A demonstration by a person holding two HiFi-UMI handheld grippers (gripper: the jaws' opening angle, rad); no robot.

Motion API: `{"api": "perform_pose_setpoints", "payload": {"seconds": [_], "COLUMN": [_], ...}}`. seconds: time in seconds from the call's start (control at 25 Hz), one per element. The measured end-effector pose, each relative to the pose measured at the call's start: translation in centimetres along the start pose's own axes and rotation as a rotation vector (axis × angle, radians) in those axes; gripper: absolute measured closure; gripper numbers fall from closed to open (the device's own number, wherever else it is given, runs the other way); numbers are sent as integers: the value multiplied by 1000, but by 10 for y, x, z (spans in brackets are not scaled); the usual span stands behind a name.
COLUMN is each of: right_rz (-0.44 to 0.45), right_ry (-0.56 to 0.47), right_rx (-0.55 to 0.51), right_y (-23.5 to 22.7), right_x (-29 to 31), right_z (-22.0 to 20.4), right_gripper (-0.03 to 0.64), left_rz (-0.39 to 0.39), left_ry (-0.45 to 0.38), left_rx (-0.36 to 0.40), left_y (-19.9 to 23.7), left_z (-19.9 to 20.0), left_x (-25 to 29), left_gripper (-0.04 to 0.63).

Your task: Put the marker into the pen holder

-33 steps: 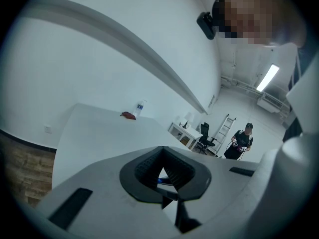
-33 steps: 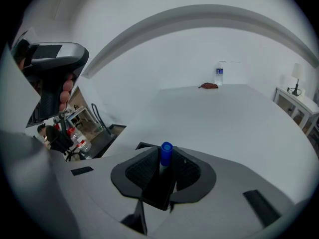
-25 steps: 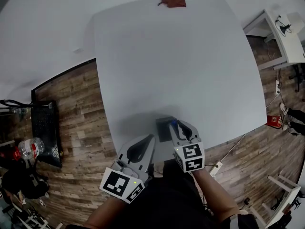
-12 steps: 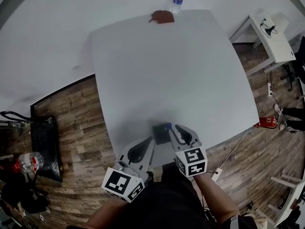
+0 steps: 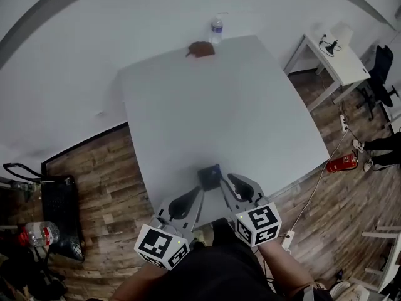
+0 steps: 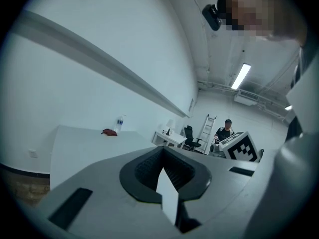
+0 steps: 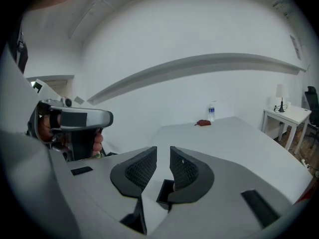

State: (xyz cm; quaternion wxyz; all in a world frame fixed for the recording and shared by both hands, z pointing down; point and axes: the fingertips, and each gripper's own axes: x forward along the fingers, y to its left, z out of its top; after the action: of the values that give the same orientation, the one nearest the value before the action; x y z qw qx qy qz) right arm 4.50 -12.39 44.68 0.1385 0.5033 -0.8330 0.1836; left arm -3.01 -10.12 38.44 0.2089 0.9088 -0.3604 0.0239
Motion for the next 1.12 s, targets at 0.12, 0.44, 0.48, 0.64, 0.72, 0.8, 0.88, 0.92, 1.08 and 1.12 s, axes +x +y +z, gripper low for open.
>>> {"api": "perform_pose_setpoints", "payload": {"seconds": [0.12, 0.44, 0.48, 0.64, 0.72, 0.8, 0.88, 0.92, 1.08, 1.12], "right_rz": [1, 20, 22, 31, 38, 48, 53, 54, 55, 55], "right_ry": [-44, -165, -181, -240, -260, -275, -289, -295, -303, -303], "right_rx": [0, -6, -4, -3, -12, -22, -32, -35, -44, -45], "right_y": [13, 47, 51, 63, 71, 78, 83, 85, 89, 90], "right_x": [-18, -66, -73, -93, -100, -105, -109, -111, -115, -115], "right_z": [11, 42, 46, 60, 64, 66, 69, 70, 72, 72], "right_gripper": [540, 565, 565, 574, 582, 589, 595, 598, 601, 601], "left_rz": [-15, -56, -60, -74, -79, -82, -85, -85, -88, -88], "left_ry": [-14, -47, -52, -70, -81, -93, -103, -107, -119, -121], "left_rx": [22, 54, 59, 75, 85, 94, 98, 99, 100, 100], "left_y": [-13, -38, -41, -50, -54, -57, -59, -59, -60, -60], "left_z": [5, 16, 17, 22, 24, 27, 30, 31, 32, 32], "left_x": [-12, -44, -48, -56, -60, -64, -66, -67, -71, -71], "left_gripper": [589, 589, 589, 589, 589, 589, 589, 589, 589, 589]}}
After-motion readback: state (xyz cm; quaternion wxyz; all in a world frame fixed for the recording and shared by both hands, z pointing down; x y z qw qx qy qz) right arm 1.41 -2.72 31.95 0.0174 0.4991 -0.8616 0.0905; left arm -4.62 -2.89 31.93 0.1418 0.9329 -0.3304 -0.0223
